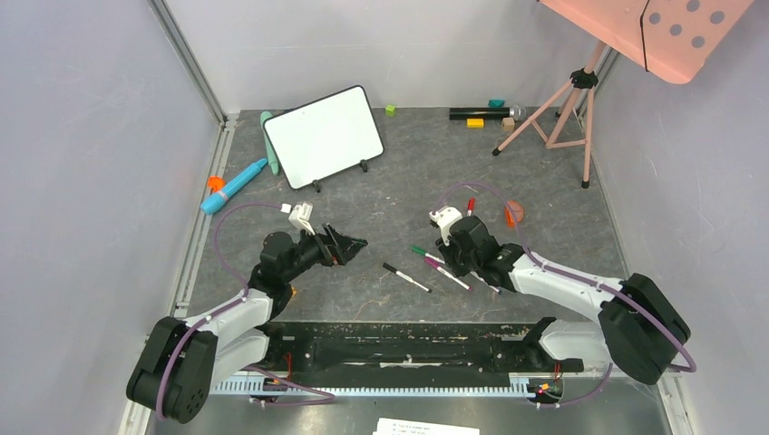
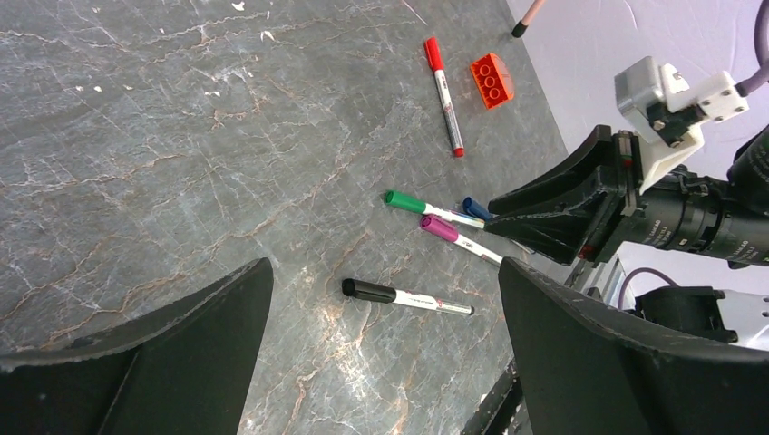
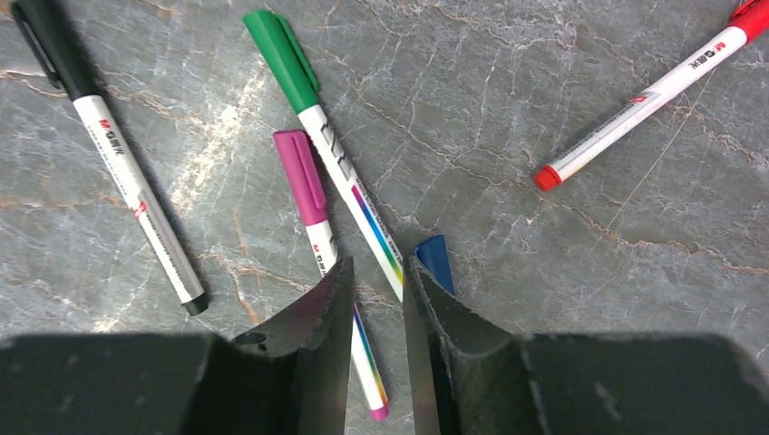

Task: Write a sentence on the whiteboard
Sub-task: Open the whiteboard marker at the center of the board.

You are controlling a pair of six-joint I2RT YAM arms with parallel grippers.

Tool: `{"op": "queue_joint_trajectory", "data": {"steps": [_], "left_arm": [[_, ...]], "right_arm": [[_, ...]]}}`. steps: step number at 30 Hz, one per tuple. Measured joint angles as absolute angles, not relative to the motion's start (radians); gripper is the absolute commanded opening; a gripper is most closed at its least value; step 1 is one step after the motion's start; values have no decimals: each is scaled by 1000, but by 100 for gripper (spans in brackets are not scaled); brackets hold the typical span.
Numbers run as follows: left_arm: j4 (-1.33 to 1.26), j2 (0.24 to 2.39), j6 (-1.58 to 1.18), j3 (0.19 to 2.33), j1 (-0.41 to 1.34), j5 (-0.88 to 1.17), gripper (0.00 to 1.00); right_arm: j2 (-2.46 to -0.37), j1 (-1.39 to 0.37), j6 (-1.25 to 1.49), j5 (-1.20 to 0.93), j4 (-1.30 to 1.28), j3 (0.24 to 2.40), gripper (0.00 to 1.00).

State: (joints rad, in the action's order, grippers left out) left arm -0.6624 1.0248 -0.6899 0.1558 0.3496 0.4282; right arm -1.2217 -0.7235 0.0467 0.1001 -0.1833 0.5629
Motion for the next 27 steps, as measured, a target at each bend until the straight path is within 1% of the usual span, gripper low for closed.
{"op": "queue_joint_trajectory", "data": {"steps": [3, 8, 12, 13, 15, 16, 22, 27], "left_arm": [[-662, 1025, -689, 156, 350, 428, 100], [-662, 1025, -685, 156, 352, 428, 100], [-662, 1025, -680, 156, 356, 428, 100], [-662, 1025, -680, 156, 356, 429, 100], [-662, 1025, -680, 156, 357, 428, 100], [-662, 1025, -680, 156, 357, 428, 100], [-662, 1025, -679, 158, 362, 429, 100], [-665, 1027, -680, 158, 363, 434, 100]], "right_arm": [[-1258, -726, 35, 114, -186, 574, 27], [-1306, -738, 27, 133, -184, 578, 29], [-1346, -750, 24, 150, -181, 581, 27], [-1357, -751, 24, 154, -179, 582, 24], [-1371, -753, 23, 158, -166, 589, 5], [-1378, -754, 21, 160, -159, 591, 0], [-1385, -756, 14, 167, -155, 601, 0], [-1335, -755, 15, 125, -152, 606, 0]]}}
